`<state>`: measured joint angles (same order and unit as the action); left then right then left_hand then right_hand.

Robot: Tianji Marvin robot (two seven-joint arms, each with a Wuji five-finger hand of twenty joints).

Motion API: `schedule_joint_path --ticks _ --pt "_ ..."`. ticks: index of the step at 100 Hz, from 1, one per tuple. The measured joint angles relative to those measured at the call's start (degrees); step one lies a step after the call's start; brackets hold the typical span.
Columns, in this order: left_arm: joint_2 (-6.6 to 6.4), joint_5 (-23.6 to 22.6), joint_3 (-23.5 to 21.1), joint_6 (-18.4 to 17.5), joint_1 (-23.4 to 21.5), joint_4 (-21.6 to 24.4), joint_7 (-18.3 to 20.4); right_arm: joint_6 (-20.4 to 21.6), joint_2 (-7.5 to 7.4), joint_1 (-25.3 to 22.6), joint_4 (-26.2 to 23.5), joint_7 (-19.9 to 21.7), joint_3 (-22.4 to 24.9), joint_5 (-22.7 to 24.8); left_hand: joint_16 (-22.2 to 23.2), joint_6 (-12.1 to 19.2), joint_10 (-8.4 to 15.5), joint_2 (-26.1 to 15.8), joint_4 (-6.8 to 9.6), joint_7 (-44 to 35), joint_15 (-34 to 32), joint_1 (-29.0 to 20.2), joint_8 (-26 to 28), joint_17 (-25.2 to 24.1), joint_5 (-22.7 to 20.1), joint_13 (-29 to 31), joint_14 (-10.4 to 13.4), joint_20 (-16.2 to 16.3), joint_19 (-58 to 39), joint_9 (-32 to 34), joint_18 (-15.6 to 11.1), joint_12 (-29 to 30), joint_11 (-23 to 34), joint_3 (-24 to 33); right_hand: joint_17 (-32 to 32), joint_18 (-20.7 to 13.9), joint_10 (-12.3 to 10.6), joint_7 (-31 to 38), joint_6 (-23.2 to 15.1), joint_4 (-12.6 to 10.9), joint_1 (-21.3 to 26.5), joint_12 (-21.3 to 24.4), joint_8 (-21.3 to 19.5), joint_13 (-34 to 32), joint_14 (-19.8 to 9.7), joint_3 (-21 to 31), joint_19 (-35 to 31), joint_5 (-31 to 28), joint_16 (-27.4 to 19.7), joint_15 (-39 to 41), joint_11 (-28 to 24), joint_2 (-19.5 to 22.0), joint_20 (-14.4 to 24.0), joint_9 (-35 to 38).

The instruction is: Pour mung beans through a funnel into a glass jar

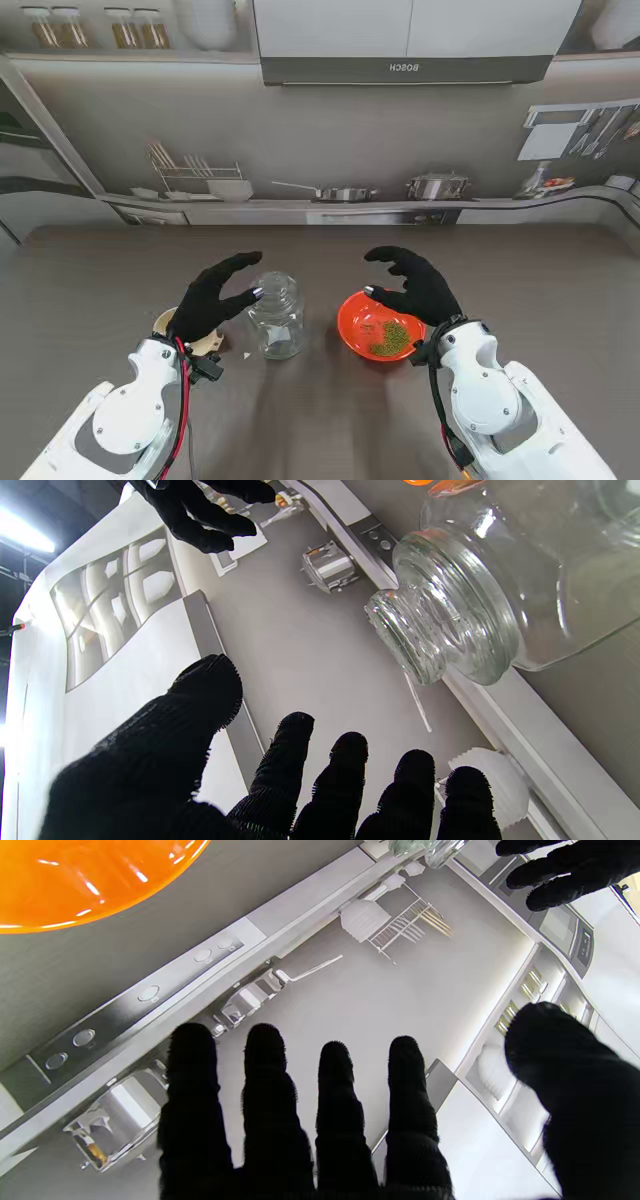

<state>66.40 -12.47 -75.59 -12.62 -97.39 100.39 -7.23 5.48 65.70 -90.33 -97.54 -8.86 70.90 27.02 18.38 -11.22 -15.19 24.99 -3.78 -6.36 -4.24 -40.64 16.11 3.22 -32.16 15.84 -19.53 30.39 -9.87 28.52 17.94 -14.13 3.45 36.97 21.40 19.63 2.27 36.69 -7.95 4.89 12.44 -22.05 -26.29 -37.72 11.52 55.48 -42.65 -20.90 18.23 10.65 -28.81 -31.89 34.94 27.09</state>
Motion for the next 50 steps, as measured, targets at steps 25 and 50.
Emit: schedule_joint_path --ticks 25,50 --pt "0.00 0.20 -0.04 0.03 -0.15 0.15 0.15 -0.01 0.00 -0.12 -0.13 -0.08 0.04 0.03 0.00 0.00 0.02 0.00 0.00 0.00 0.00 0.00 0.00 -0.01 0.00 0.00 0.00 0.00 0.01 0.00 -0.01 0.00 0.00 0.00 0.00 0.00 -0.01 0.00 0.00 0.00 0.00 0.00 0.00 0.00 0.00 0.00 0.04 0.00 0.00 0.00 0.00 0.00 0.01 0.02" --pt "-0.13 -1.75 0.06 0.41 0.22 0.34 0.41 -0.02 0.01 -0.16 -0.17 -0.08 0.44 0.23 -0.01 0.00 0.02 0.00 0.00 0.00 0.00 0.06 0.00 -0.01 0.00 0.00 0.00 0.00 0.02 0.00 -0.01 0.00 0.00 -0.84 0.00 0.00 -0.01 0.00 0.00 0.00 0.00 0.00 0.00 0.00 -0.01 0.00 0.07 0.00 0.00 0.00 0.00 0.00 0.09 0.03"
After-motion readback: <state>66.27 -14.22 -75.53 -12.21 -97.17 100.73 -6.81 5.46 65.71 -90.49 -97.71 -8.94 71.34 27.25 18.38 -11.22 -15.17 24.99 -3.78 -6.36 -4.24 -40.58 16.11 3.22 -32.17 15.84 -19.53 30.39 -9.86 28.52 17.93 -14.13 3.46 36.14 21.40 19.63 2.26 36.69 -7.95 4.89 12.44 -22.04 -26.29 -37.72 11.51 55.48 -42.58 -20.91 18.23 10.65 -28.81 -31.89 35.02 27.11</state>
